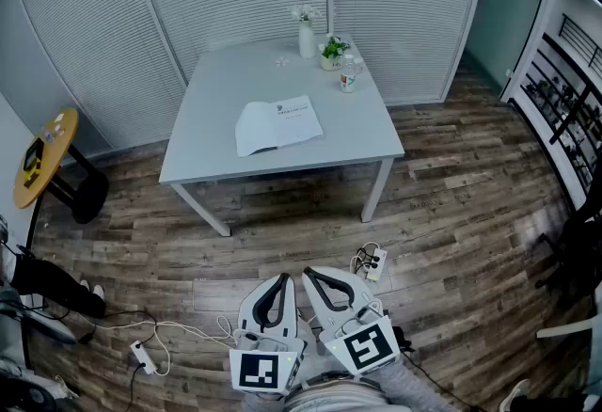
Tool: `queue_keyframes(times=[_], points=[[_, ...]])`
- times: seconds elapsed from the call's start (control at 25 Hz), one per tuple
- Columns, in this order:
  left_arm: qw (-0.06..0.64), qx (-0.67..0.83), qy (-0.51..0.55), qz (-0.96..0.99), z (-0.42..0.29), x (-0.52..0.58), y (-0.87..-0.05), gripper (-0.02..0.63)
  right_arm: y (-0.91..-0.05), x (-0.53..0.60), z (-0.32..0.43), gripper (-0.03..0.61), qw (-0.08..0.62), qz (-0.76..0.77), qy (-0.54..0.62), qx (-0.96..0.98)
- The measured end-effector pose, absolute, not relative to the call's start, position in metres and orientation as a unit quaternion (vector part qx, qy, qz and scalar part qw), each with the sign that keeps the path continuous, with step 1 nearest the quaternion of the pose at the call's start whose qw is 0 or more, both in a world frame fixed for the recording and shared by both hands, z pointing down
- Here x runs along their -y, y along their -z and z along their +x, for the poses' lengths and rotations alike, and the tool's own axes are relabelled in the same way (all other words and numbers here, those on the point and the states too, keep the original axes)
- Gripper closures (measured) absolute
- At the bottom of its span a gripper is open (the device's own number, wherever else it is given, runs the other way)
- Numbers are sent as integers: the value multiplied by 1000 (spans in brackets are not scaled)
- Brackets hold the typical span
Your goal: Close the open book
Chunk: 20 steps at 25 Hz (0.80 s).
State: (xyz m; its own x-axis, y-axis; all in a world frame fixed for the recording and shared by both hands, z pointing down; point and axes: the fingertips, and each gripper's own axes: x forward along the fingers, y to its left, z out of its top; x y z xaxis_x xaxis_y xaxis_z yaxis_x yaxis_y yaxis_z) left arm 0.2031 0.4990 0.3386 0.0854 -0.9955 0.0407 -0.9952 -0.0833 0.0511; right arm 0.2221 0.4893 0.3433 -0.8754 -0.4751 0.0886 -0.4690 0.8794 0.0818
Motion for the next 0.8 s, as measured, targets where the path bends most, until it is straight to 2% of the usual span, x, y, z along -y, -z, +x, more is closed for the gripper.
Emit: queue_keyframes(times=[0.48,0.8], points=[[45,676,17,735,198,-489,-348,615,-356,-476,221,577,57,245,8,968],[44,669,20,741,167,-449,-352,615,-361,-428,197,577,69,270,8,960]])
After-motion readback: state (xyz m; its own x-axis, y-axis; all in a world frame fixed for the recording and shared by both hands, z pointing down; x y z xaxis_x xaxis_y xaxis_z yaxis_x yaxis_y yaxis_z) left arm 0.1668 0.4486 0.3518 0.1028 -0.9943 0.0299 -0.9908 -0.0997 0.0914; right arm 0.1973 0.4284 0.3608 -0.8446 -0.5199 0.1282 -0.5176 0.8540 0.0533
